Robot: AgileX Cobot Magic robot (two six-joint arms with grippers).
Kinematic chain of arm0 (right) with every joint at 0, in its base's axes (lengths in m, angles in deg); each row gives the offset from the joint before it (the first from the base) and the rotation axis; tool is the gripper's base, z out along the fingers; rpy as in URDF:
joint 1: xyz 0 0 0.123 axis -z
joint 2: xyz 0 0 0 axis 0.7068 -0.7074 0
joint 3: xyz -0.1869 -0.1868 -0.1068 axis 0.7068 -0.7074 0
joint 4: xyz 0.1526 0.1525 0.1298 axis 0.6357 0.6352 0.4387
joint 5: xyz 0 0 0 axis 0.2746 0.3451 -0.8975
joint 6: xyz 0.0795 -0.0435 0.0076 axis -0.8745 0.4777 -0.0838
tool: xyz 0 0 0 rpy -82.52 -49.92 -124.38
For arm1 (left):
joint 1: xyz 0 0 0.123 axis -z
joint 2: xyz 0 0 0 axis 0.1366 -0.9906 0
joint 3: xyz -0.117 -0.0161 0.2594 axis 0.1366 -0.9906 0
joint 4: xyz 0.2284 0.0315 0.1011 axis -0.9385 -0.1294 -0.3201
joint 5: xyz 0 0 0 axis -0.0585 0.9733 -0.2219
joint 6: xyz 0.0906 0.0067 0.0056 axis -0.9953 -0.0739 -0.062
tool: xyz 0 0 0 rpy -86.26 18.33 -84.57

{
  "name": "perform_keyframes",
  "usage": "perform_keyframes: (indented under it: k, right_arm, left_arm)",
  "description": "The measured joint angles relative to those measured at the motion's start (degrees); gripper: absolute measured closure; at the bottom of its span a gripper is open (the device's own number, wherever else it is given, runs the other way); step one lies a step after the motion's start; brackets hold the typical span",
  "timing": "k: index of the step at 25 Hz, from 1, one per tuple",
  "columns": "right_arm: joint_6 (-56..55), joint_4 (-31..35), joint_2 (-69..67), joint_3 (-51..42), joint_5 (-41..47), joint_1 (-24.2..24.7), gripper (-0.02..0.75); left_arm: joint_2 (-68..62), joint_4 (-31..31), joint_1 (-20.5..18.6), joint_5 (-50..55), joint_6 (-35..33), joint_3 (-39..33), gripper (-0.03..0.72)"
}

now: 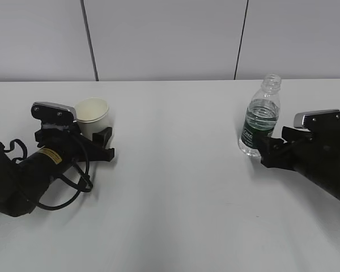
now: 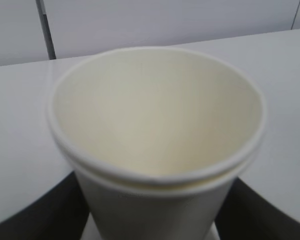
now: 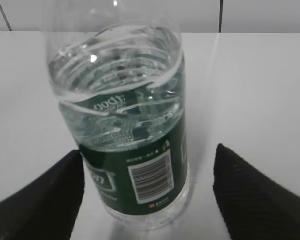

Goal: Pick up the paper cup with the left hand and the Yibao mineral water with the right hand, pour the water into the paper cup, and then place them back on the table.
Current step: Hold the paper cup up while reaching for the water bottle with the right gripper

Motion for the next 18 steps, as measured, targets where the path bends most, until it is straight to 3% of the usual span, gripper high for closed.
perform_keyframes:
  k: [18]
  right_arm:
    - [-2.3, -3.6, -5.9, 8.6, 0.0, 0.0, 0.142]
  left_arm:
    - [0.0, 0.0, 0.0, 0.0, 0.0, 0.0, 0.237]
